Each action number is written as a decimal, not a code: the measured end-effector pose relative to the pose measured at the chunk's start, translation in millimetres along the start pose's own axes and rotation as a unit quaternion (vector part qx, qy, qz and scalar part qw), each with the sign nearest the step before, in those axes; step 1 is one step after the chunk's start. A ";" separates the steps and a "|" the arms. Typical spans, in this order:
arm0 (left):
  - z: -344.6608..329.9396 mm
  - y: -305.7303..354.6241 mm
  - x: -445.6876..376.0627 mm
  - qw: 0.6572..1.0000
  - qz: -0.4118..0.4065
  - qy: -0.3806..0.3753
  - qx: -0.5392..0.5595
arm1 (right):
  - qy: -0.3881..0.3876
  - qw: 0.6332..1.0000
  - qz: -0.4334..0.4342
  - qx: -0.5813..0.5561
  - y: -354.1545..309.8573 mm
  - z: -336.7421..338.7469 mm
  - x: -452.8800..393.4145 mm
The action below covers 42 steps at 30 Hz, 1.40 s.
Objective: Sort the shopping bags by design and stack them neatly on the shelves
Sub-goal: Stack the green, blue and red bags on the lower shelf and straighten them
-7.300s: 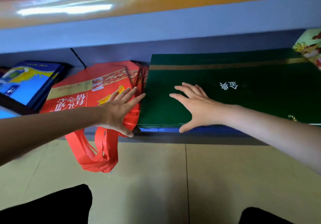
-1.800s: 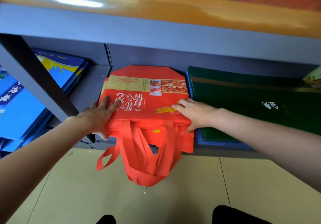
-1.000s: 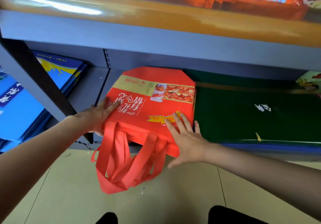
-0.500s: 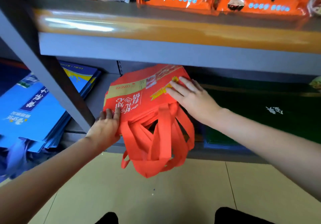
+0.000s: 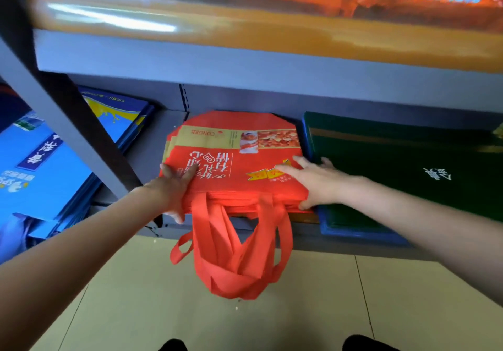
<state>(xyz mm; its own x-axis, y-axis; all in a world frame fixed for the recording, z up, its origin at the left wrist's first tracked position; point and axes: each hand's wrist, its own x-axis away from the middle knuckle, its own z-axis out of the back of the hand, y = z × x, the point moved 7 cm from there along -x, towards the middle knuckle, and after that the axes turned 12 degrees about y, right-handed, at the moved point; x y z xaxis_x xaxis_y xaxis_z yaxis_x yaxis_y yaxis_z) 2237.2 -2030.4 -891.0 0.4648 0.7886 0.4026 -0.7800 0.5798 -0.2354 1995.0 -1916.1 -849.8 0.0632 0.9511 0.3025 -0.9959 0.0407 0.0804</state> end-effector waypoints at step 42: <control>5.3 -4.3 7.2 0.988 0.014 0.112 0.106 | -0.027 0.999 -0.018 -0.018 -6.1 -22.2 -4.1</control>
<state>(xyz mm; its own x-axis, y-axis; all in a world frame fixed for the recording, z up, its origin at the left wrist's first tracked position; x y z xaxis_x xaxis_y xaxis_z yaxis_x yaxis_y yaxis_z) 2241.6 -2028.3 -882.4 0.5052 0.8426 0.1867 -0.8525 0.5209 -0.0438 1999.4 -1913.4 -872.6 0.1021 0.9306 0.3514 -0.9945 0.0868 0.0592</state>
